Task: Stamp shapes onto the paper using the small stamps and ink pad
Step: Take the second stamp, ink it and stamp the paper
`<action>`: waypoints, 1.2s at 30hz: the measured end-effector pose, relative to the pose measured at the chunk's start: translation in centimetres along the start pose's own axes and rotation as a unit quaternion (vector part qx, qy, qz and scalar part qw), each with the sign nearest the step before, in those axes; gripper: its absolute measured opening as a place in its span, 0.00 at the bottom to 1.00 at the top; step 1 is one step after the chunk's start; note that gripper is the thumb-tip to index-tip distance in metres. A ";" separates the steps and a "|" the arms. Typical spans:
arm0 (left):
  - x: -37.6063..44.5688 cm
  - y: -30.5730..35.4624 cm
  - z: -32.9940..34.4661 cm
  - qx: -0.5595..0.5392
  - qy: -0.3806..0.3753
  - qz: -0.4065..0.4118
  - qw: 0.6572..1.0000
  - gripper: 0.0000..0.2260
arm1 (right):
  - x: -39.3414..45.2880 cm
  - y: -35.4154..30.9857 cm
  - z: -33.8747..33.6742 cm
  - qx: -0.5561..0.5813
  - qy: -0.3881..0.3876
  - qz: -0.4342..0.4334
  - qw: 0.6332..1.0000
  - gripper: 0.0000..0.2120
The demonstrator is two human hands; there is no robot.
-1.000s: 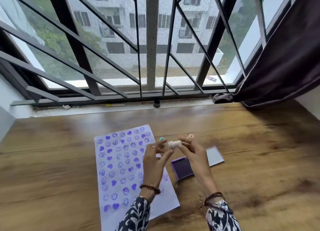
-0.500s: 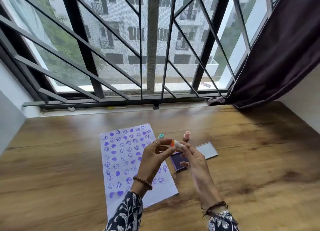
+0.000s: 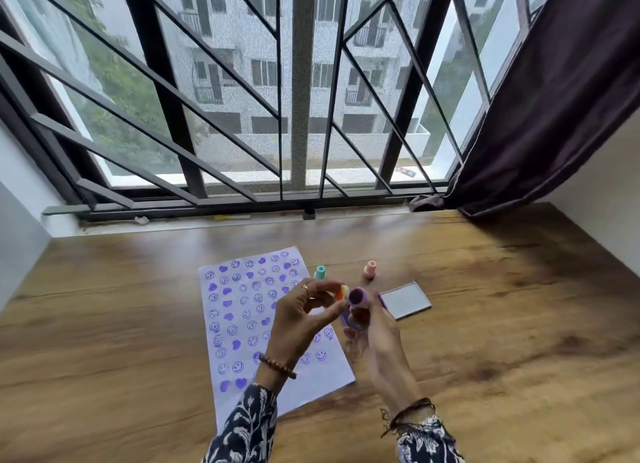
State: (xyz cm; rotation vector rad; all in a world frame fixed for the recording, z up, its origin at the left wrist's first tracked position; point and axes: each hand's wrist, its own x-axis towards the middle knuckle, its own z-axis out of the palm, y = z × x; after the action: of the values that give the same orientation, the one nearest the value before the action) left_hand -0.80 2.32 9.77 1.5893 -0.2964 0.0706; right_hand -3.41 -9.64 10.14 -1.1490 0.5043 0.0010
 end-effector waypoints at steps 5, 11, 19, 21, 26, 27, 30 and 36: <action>0.1 -1.2 -0.5 -0.020 0.005 -0.039 0.999 0.11 | 1.1 0.5 -1.9 0.150 -0.012 0.063 0.987 0.14; -0.3 -4.1 0.0 0.020 -0.020 -0.178 0.984 0.05 | 3.6 1.2 -5.4 -0.025 0.051 -0.005 0.998 0.04; -0.1 -6.9 1.9 0.033 -0.062 -0.253 0.965 0.03 | 5.5 1.8 -7.2 -0.542 0.081 -0.209 0.810 0.03; 0.3 -7.0 2.0 0.039 -0.071 -0.250 0.965 0.03 | 5.5 2.2 -6.9 -0.609 0.078 -0.239 0.753 0.04; 0.3 -8.2 2.2 0.041 -0.086 -0.270 0.958 0.04 | 6.2 2.4 -6.6 -0.670 0.039 -0.274 0.689 0.05; 0.2 -8.5 2.3 0.043 -0.091 -0.271 0.957 0.04 | 6.6 2.3 -6.6 -0.680 0.028 -0.264 0.683 0.04; 0.0 -9.0 2.6 0.043 -0.094 -0.261 0.960 0.03 | 8.0 1.3 -6.4 -0.709 -0.011 -0.217 0.671 0.03; 0.3 -8.3 2.0 0.019 -0.078 -0.243 0.967 0.03 | 10.1 -1.6 -4.5 -0.731 -0.044 -0.090 0.675 0.07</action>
State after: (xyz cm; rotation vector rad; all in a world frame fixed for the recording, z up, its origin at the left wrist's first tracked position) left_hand 1.16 0.44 1.71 1.6687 -0.0195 -0.4306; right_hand 4.28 -16.78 6.31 -2.7815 0.2126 0.3520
